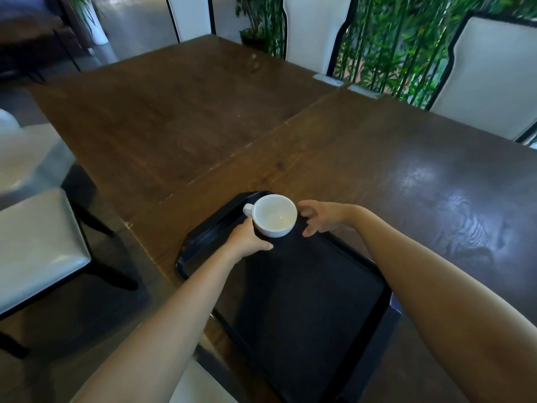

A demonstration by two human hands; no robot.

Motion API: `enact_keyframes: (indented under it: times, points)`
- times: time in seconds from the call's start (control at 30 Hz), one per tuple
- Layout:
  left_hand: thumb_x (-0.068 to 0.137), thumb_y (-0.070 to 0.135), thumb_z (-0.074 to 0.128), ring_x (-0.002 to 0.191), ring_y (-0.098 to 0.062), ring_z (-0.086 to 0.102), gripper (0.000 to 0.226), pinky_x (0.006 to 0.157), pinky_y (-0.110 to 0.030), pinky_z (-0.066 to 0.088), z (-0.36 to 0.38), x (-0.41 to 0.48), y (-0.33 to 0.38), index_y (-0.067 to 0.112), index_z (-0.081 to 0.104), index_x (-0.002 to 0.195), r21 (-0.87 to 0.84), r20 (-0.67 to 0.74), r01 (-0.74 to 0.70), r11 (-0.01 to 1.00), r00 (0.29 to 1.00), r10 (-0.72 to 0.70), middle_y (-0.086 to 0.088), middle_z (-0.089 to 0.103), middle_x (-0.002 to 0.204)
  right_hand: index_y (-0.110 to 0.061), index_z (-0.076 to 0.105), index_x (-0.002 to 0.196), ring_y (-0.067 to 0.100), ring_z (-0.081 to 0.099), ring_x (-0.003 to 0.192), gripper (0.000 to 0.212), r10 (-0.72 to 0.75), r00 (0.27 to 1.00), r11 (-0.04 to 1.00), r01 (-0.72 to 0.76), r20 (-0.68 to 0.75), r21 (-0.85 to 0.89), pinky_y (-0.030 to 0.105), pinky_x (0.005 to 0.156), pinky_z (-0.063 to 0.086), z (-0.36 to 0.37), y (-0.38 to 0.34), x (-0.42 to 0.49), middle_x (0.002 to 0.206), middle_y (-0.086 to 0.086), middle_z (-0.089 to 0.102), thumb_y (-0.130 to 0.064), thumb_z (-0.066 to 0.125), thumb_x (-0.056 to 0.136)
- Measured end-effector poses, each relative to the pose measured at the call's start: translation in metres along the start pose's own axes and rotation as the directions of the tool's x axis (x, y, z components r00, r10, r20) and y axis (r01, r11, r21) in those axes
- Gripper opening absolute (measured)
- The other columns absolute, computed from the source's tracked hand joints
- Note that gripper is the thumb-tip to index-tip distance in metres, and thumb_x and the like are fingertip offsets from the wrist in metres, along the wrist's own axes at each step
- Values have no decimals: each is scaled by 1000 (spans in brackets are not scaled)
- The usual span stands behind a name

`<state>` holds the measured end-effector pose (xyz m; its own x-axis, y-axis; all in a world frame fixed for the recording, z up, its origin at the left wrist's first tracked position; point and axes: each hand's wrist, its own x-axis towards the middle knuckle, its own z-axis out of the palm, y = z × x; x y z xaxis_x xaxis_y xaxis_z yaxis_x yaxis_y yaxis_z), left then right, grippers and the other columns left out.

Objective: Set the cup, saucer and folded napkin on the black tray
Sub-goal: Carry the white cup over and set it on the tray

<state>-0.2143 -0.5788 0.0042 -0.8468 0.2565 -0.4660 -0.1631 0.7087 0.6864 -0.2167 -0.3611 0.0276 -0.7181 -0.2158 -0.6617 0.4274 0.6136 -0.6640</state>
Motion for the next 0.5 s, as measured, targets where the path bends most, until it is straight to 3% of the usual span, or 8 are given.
enact_keyframes:
  times: [0.1,0.2,0.33,0.43,0.5]
  points:
    - [76,19,74,125,-25,45,77,94,-34,40,-19,-9,13,18,32,140,168,72,-17,986,997,5,-6,45,141,-24,14,148,28,27,140,90,40,999,999,-41,-10,-33,44,110,34,-8,-7,-20,156,6,22,-7,70,80]
    - [76,25,74,115,-24,52,72,81,-31,43,-36,-19,33,15,38,138,416,47,-2,909,999,-20,-5,50,133,-25,12,149,29,26,141,92,73,997,995,-75,-33,-66,45,112,32,-16,-12,-45,157,6,20,-10,71,80]
    - [74,34,74,117,-27,51,79,87,-36,47,-51,-32,66,7,35,137,576,-5,3,817,1000,0,-10,48,135,-24,12,149,26,27,141,88,101,990,976,-117,-98,-181,43,110,35,-28,-18,-81,157,4,20,-16,69,83]
    - [78,34,72,125,-29,47,78,95,-36,44,-54,-43,97,6,33,139,655,33,-63,753,998,55,-12,43,142,-24,12,150,25,27,141,86,136,983,964,-159,-120,-215,43,109,36,-39,-20,-112,156,4,24,-19,68,84]
    - [79,34,71,121,-29,50,78,91,-37,46,-51,-51,120,6,33,141,691,84,-115,713,993,79,-12,42,144,-24,13,150,24,28,140,86,158,976,958,-189,-150,-217,41,107,37,-46,-20,-134,154,4,27,-21,68,84]
